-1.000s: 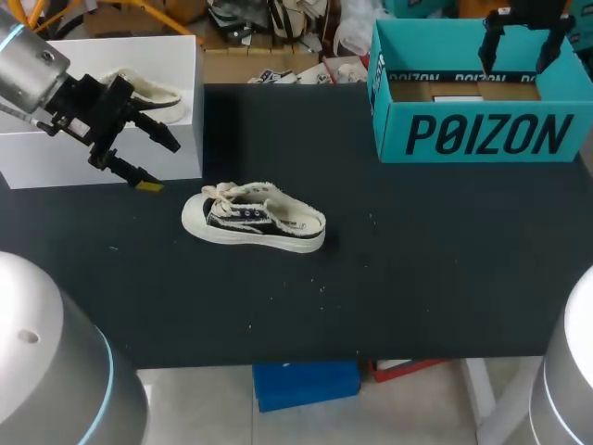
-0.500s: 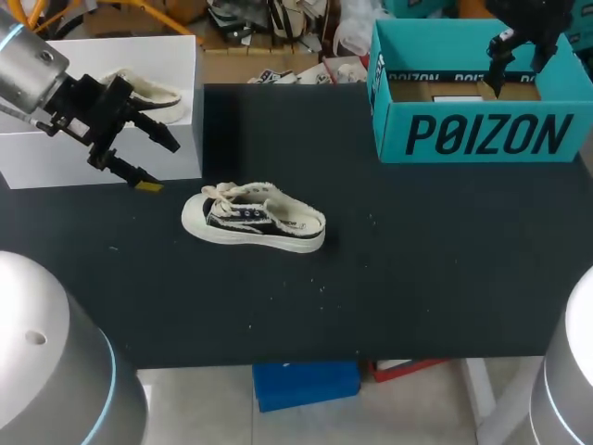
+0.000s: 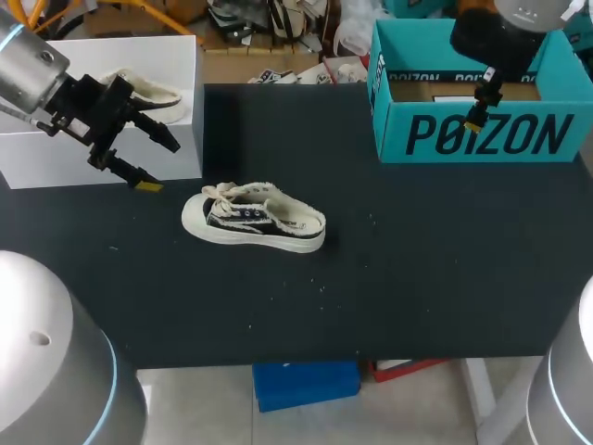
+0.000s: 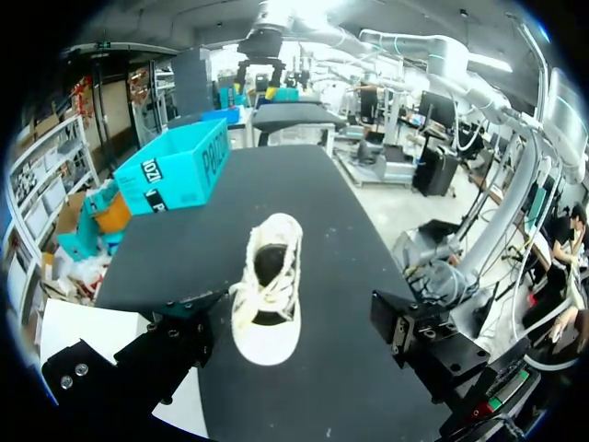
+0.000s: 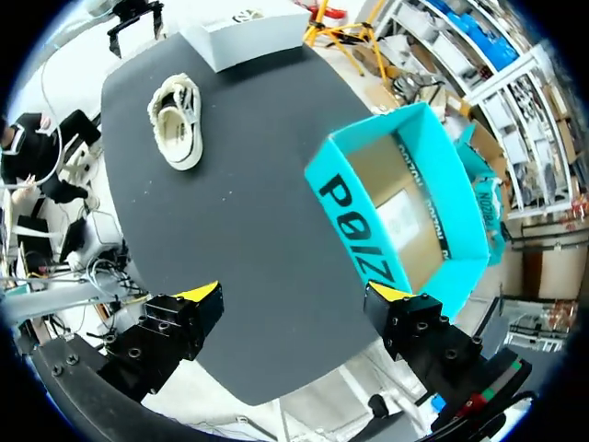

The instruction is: Take the shoe out of the shoebox, open the shoe tongue, remove and reinsert the insole, then place the shoe into the shoebox

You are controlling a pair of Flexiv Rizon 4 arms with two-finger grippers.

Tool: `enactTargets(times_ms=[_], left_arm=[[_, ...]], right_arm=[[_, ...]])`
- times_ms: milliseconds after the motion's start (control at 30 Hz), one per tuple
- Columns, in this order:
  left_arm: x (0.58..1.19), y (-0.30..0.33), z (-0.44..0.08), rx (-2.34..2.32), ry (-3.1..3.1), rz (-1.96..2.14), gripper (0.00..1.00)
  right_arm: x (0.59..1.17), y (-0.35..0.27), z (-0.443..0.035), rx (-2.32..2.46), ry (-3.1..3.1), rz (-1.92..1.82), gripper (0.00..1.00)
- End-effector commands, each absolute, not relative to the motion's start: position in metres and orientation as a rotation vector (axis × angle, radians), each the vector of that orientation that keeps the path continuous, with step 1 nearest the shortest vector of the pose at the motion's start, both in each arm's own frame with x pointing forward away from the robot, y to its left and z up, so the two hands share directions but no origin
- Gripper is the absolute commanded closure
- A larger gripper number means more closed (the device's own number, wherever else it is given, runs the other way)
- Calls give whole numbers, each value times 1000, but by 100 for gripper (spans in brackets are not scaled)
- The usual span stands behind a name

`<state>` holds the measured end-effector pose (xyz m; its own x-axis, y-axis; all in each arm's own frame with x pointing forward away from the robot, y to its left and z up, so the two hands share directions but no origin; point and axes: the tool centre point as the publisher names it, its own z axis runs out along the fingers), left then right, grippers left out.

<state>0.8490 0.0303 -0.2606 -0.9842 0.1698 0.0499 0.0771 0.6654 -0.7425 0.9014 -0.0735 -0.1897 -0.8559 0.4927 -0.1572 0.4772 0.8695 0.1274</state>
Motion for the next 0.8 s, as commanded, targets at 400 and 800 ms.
enactTargets(times_ms=[400, 800], left_arm=[[849, 30, -262, -208, -2765, 1225, 0], [849, 30, -262, -208, -2765, 1225, 0]], right_arm=[[894, -68, -202, -94, 2996, 395, 0], [888, -7, -232, 20, 2885, 527, 0]])
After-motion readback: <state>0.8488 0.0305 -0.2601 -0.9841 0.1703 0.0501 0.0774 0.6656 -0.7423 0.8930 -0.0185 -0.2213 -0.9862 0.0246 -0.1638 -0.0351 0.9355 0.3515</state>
